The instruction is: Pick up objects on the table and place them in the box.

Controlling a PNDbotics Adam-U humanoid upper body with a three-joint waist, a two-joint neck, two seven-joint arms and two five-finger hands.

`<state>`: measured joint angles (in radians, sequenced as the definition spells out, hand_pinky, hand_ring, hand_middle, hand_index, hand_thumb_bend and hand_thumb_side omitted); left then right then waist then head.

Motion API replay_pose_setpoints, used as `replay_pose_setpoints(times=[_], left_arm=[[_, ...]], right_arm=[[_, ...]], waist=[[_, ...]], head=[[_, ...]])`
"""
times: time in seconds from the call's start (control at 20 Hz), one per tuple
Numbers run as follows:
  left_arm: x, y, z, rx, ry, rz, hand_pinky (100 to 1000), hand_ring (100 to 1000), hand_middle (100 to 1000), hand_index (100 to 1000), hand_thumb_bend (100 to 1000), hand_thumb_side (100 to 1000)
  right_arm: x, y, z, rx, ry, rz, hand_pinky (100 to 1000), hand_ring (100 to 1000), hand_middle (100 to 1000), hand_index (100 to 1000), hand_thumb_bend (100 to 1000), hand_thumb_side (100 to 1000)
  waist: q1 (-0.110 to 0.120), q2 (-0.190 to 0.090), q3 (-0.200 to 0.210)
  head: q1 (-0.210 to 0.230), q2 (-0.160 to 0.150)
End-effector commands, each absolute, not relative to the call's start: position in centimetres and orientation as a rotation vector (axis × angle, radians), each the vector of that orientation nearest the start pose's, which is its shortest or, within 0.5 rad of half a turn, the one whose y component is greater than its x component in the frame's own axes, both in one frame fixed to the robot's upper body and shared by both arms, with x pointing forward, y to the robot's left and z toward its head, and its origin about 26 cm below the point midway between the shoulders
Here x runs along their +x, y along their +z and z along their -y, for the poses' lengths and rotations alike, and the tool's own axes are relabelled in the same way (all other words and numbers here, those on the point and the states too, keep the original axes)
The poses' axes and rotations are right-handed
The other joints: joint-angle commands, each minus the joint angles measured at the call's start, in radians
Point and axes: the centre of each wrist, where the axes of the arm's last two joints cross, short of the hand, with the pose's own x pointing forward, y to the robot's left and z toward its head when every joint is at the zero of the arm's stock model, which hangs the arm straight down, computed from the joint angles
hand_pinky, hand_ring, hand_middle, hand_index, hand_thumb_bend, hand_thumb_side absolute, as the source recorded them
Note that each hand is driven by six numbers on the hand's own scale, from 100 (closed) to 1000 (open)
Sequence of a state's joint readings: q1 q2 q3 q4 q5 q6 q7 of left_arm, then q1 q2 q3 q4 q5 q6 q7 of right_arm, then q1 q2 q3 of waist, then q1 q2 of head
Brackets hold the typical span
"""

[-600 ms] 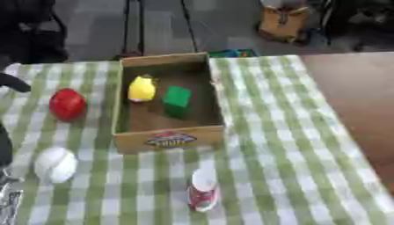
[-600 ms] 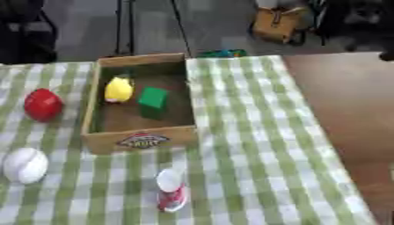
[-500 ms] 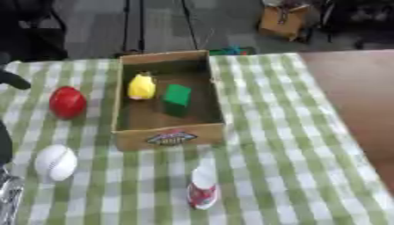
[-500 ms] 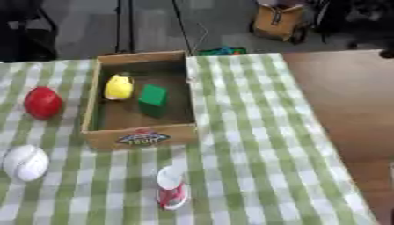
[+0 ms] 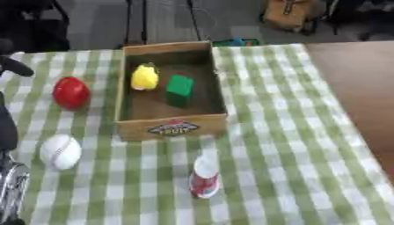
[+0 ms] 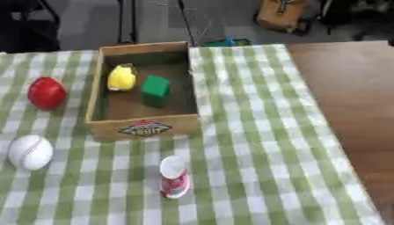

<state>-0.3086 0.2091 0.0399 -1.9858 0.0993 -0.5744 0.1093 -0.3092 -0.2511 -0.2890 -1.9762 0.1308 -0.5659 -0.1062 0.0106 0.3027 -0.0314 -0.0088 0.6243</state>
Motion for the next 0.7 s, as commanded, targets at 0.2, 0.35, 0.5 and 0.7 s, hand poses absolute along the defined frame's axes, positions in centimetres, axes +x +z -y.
replay_pose_setpoints(times=[0.2,0.35,0.5,0.7], left_arm=[[30.2,20.0,-25.0,0.078,0.066,-3.401,455,660,775,809,186,1000],[30.2,20.0,-25.0,0.084,0.076,-3.407,456,660,774,809,186,1000],[30.2,19.9,-25.0,0.088,0.083,-3.411,456,660,774,808,186,1000],[30.1,19.7,-25.0,0.098,0.102,-3.424,456,660,773,806,185,1000]], right_arm=[[29.8,24.7,31.6,0.697,-0.348,-3.215,657,709,742,801,421,1000],[30.7,28.3,30.3,0.751,-0.61,-3.077,724,756,784,844,482,1000],[31.7,29.9,29.6,0.805,-0.764,-2.979,743,771,799,859,516,1000],[34.3,33.5,28.1,0.938,-1.224,-2.681,809,829,847,917,711,1000]], waist=[[-0.008,-0.021,0.001],[-0.016,-0.031,0.005],[-0.02,-0.036,0.008],[-0.032,-0.049,0.017]], head=[[-0.006,0.01],[-0.017,0.016],[-0.023,0.02],[-0.039,0.027]])
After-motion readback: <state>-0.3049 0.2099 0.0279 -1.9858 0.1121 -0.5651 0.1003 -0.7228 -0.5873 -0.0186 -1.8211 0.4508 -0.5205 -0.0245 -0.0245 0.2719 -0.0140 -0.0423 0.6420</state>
